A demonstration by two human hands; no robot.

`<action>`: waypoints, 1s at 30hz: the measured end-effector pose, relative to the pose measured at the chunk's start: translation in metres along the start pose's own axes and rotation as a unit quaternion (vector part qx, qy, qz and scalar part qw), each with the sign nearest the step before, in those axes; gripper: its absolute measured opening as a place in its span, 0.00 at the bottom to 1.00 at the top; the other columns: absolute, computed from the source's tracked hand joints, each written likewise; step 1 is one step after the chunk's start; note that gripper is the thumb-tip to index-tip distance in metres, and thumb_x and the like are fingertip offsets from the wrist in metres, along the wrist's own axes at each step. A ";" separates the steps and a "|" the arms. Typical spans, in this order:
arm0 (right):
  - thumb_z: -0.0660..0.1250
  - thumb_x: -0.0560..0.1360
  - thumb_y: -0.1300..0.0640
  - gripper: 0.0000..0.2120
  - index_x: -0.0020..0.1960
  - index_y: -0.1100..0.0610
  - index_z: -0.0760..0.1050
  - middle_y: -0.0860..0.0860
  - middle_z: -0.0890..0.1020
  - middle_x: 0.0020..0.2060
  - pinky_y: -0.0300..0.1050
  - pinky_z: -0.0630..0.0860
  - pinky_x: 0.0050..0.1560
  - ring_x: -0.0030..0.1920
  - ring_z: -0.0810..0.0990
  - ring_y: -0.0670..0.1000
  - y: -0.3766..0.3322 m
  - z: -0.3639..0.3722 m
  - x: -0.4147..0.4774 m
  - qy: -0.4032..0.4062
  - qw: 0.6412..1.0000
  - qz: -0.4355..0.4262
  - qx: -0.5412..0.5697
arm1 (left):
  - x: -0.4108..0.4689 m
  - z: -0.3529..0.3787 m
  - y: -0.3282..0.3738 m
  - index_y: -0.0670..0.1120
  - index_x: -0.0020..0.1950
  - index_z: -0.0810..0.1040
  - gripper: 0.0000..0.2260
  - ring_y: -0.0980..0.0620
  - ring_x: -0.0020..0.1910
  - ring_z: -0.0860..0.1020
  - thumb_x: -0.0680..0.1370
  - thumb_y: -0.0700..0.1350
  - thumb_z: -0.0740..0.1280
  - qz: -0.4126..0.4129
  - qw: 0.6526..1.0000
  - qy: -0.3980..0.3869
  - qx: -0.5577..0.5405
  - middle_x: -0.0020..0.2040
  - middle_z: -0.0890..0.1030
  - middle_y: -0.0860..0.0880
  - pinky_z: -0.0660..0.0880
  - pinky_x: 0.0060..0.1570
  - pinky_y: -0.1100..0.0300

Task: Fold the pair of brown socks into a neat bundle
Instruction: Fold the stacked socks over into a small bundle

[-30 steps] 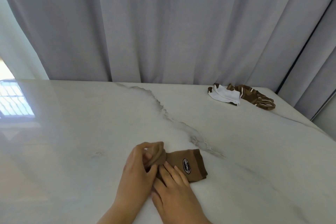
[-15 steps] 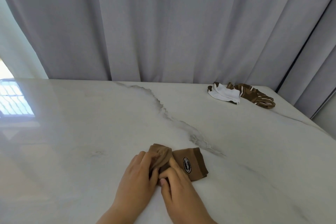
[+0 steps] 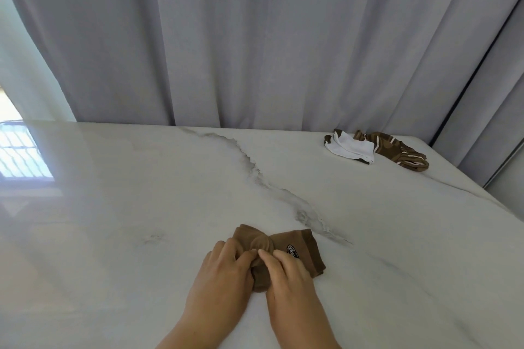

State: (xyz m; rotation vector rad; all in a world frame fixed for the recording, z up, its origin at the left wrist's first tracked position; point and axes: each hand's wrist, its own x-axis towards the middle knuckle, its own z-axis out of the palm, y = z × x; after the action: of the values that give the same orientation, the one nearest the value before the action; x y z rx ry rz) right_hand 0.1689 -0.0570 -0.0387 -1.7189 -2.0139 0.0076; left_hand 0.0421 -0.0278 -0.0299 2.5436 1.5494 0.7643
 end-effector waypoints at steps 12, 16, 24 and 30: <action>0.82 0.42 0.60 0.27 0.41 0.54 0.85 0.47 0.87 0.42 0.37 0.82 0.35 0.38 0.84 0.47 0.003 0.008 0.001 -0.001 0.998 -0.013 -0.059 | -0.002 0.008 -0.011 0.47 0.50 0.76 0.10 0.53 0.46 0.70 0.71 0.46 0.71 -0.185 0.972 0.088 -0.117 0.46 0.73 0.52 0.69 0.50 0.60; 0.80 0.43 0.63 0.29 0.44 0.55 0.85 0.48 0.87 0.44 0.35 0.81 0.37 0.39 0.84 0.46 0.002 0.014 0.002 0.007 0.998 -0.030 -0.049 | 0.000 0.008 -0.015 0.50 0.49 0.75 0.15 0.49 0.51 0.68 0.72 0.59 0.64 -0.271 0.960 0.039 -0.055 0.47 0.71 0.51 0.64 0.53 0.57; 0.79 0.45 0.56 0.27 0.45 0.53 0.85 0.45 0.86 0.46 0.32 0.80 0.42 0.41 0.84 0.43 -0.015 0.022 0.007 -0.010 0.998 -0.049 -0.037 | 0.006 0.003 -0.013 0.55 0.48 0.65 0.14 0.53 0.45 0.68 0.70 0.53 0.70 -0.292 0.931 0.068 -0.206 0.40 0.73 0.58 0.60 0.49 0.59; 0.67 0.53 0.58 0.21 0.45 0.50 0.84 0.42 0.85 0.46 0.28 0.78 0.44 0.41 0.81 0.40 -0.016 0.022 0.008 -0.010 0.997 -0.074 -0.028 | 0.007 -0.001 -0.014 0.62 0.44 0.65 0.19 0.58 0.38 0.76 0.69 0.43 0.72 -0.286 0.913 0.093 -0.276 0.38 0.77 0.55 0.68 0.33 0.66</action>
State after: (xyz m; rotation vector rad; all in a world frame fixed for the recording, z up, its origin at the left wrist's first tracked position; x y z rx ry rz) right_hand 0.1455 -0.0462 -0.0499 -1.6039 -2.1696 -0.0813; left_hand 0.0329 -0.0151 -0.0303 1.5491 1.6893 1.1599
